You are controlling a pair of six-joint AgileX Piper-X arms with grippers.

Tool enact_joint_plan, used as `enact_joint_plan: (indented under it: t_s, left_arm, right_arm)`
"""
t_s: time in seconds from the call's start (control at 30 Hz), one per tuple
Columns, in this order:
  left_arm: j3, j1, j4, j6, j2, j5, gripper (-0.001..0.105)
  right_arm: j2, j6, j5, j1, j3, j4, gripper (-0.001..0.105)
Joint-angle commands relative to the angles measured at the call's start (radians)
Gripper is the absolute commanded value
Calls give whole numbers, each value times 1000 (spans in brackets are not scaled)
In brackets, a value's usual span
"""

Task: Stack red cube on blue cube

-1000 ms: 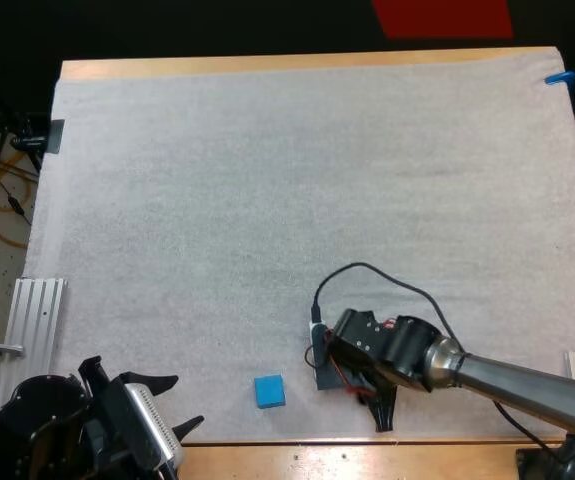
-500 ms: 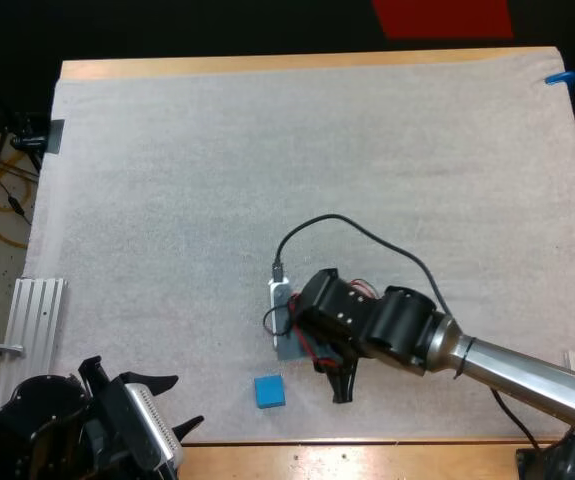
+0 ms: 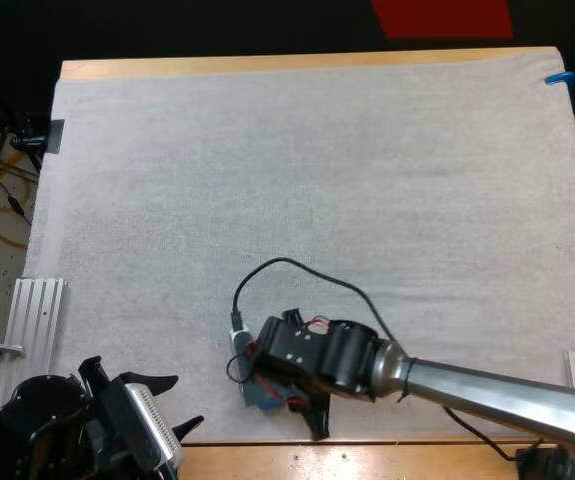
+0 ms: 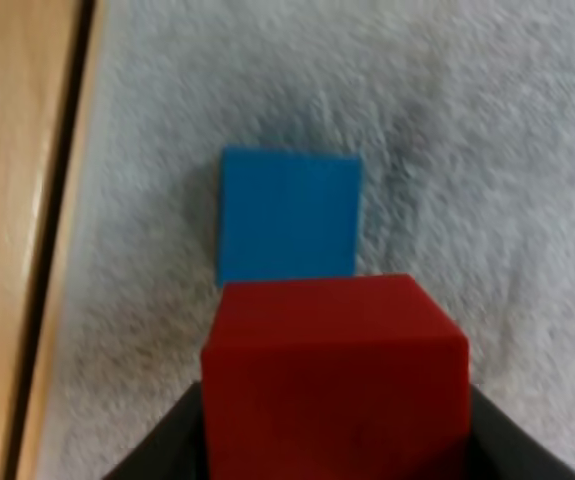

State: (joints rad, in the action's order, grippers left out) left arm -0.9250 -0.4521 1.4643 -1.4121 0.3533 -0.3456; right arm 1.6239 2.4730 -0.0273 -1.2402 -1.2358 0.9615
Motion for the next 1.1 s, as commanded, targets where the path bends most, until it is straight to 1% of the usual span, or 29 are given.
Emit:
enact_joint_plan:
  t_s: [0.0, 0.2, 0.33, 1.07]
  left_arm:
    - [-3, -2, 8, 5, 2, -2, 52]
    - [-3, -2, 8, 5, 2, -2, 52]
    - [-3, -2, 8, 5, 2, -2, 52]
    - [-3, -2, 12, 12, 2, -2, 52]
  right_arm:
    - [12, -9, 16, -10, -29, -14, 25]
    - [73, -27, 34, -11, -84, -26, 25]
    - [107, -45, 71, -11, -100, -47, 25]
    - [179, -73, 71, -11, -99, -20, 25]
